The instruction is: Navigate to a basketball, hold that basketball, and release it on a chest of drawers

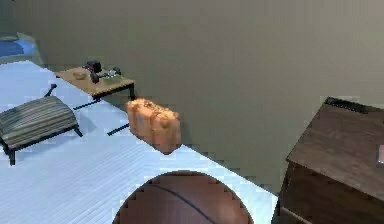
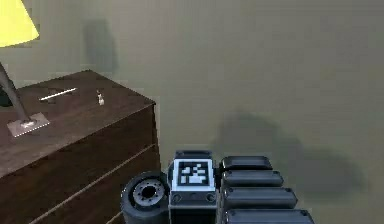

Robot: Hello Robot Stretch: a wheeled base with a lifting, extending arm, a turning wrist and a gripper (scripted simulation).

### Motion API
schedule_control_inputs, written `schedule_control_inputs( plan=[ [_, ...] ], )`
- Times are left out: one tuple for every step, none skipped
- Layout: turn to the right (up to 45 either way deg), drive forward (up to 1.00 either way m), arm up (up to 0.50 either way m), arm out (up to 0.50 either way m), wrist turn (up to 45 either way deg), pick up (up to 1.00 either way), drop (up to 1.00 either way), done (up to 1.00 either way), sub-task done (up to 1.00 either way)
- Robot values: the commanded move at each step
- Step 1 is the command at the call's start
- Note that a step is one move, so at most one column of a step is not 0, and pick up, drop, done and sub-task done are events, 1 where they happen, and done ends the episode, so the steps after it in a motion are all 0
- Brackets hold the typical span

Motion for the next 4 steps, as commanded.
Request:
schedule_control_inputs(
  plan=[
    [45.0,0.00,0.00,0.00,0.0,0.00,0.00,0.00,0.00],
    [12.0,0.00,0.00,0.00,0.0,0.00,0.00,0.00,0.00],
    [0.0,0.35,0.00,0.00,0.0,0.00,0.00,0.00,0.00],
    [45.0,0.00,0.00,0.00,0.0,0.00,0.00,0.00,0.00]
  ],
)
